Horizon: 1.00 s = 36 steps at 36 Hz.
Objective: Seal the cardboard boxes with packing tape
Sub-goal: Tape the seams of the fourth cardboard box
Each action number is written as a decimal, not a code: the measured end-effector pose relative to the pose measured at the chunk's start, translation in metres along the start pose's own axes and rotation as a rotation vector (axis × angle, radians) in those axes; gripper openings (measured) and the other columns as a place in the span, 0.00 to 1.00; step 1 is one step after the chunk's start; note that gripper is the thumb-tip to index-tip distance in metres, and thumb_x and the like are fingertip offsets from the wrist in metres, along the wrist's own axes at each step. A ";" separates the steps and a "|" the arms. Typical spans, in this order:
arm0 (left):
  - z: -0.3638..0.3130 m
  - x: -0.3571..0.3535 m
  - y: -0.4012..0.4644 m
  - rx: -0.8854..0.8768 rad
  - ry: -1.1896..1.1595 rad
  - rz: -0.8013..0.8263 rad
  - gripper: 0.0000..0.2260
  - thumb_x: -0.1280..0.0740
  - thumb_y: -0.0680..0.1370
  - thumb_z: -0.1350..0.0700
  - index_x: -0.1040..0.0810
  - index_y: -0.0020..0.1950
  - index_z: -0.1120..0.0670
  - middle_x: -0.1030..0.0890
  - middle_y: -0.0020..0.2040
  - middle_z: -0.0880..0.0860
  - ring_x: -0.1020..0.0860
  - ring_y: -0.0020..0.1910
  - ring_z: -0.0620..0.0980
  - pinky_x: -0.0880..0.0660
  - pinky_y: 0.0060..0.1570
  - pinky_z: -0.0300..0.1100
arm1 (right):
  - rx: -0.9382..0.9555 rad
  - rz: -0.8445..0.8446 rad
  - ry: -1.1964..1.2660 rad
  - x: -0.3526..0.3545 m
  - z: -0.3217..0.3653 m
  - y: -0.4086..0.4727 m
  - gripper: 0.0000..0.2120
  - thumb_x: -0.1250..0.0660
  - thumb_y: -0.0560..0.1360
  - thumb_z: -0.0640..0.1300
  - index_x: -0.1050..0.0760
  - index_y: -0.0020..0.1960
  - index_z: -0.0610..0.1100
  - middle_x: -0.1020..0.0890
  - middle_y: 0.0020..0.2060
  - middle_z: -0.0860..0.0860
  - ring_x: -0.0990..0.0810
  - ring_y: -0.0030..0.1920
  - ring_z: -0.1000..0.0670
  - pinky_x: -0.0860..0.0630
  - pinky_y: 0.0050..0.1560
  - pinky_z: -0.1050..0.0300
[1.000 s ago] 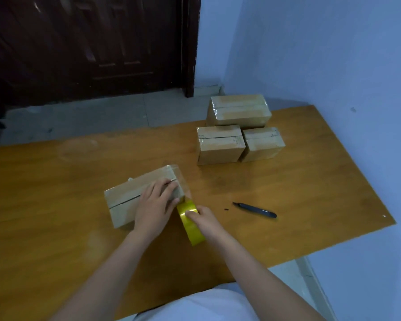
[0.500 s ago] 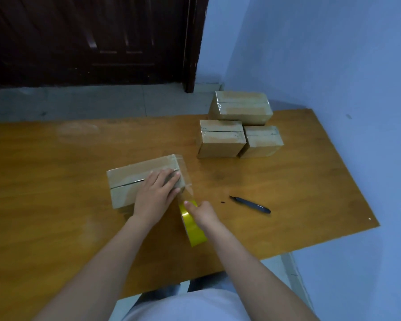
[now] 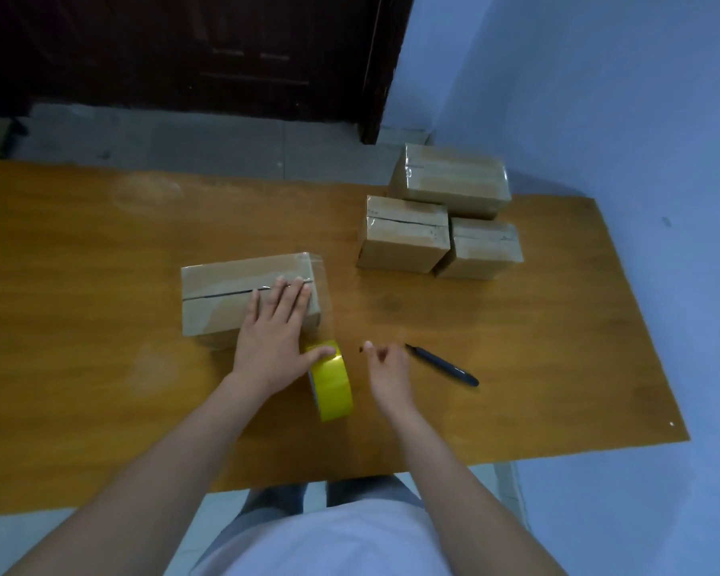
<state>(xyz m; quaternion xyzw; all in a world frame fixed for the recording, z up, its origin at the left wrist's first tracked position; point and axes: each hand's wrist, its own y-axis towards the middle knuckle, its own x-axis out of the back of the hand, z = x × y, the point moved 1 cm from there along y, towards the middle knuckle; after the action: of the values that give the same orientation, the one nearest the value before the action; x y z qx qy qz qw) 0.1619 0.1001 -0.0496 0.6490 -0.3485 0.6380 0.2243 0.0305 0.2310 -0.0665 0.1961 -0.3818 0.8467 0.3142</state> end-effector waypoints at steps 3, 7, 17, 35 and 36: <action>0.001 -0.001 0.000 0.006 -0.004 0.002 0.46 0.58 0.69 0.25 0.48 0.78 0.54 0.45 0.78 0.51 0.53 0.78 0.51 0.61 0.73 0.52 | 0.093 -0.211 -0.513 0.038 -0.033 0.021 0.19 0.36 0.78 0.51 0.32 0.63 0.40 0.31 0.61 0.45 0.32 0.63 0.43 0.33 0.60 0.51; 0.000 -0.003 0.000 0.021 -0.024 0.011 0.47 0.58 0.69 0.24 0.47 0.78 0.53 0.44 0.78 0.51 0.52 0.77 0.51 0.60 0.73 0.51 | 0.142 -0.101 -0.836 0.067 -0.072 0.045 0.19 0.37 0.78 0.52 0.33 0.65 0.44 0.32 0.64 0.46 0.33 0.63 0.43 0.33 0.62 0.47; -0.003 0.006 -0.002 0.051 -0.017 0.063 0.48 0.61 0.64 0.23 0.63 0.77 0.49 0.58 0.79 0.46 0.64 0.76 0.46 0.67 0.72 0.47 | 0.447 0.156 -0.534 0.090 -0.036 0.065 0.10 0.43 0.82 0.46 0.30 0.59 0.42 0.22 0.50 0.46 0.24 0.45 0.48 0.27 0.41 0.51; -0.003 0.004 -0.004 0.049 0.011 0.048 0.47 0.60 0.66 0.23 0.63 0.77 0.50 0.57 0.79 0.47 0.62 0.77 0.48 0.62 0.75 0.51 | 1.254 0.100 -0.682 0.052 0.043 0.040 0.07 0.26 0.69 0.41 0.21 0.43 0.40 0.24 0.33 0.46 0.25 0.31 0.44 0.29 0.20 0.55; -0.004 0.004 -0.005 0.049 0.014 0.050 0.47 0.60 0.66 0.23 0.63 0.77 0.50 0.57 0.79 0.47 0.62 0.77 0.48 0.63 0.74 0.50 | 1.250 0.104 -0.685 0.051 0.044 0.039 0.07 0.26 0.69 0.41 0.21 0.43 0.40 0.24 0.33 0.45 0.25 0.31 0.44 0.29 0.20 0.54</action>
<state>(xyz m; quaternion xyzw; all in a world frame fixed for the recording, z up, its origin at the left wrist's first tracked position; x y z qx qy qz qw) 0.1627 0.1055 -0.0448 0.6408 -0.3473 0.6564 0.1946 -0.0290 0.1965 -0.0301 0.5760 0.0887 0.8118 -0.0354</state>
